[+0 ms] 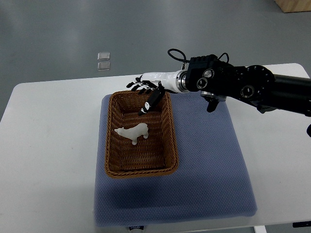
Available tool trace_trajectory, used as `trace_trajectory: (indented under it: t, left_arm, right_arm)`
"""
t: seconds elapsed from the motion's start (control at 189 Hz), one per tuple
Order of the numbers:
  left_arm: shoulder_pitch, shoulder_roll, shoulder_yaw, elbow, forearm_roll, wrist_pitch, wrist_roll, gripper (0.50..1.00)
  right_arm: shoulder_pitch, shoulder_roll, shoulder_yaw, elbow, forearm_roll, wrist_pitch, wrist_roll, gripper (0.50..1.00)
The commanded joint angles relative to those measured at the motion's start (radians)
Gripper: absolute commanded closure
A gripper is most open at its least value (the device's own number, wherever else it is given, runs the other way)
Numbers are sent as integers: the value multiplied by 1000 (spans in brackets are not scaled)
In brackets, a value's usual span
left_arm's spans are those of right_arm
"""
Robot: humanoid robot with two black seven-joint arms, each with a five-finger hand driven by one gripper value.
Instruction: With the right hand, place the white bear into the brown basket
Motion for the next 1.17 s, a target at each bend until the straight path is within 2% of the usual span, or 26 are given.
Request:
trace_trajectory:
  t: [0.0,0.1,0.206,0.401,0.533,0.623,0.713,0.839,1.04,1.167]
  left_arm:
    - [0,0,1,-1,0,0,1,500]
    - [0,0,1,-1,0,0,1,500]
    - [0,0,1,-1,0,0,1,500]
    - [0,0,1,-1,0,0,1,500]
    - [0,0,1,-5,5,0,2,500]
    - [0,0,1,-5,5,0,2,500]
    - [0,0,1,-5,5,0,2,500]
    - [0,0,1,-4,5,0,2,500]
    - [0,0,1,-4,3,0,2,500]
    - [0,0,1,-4,3,0,2,500]
  right_arm:
    - [-23,-62,98,0,2,-3,4,599]
    - [-101,-105,227,-6,2,-9,15,599]
    - [-230,-128,405,-24,21,-12,76,599]
    - [-477,-103,810,-67,99,-9,174,599]
    - [-584,-7,991,-101,186,-3,216,593]
    - [-639,45,1090,-145,252,-3,269,576]
    - [-681,91,1169,-158,321,-1,304,574]
    - [-716,128,1233,-164,409,12,306,574]
    - [-732,128,1239,-170,438,77,311,574]
    - [-732,128,1238,-184,438,78,311,574]
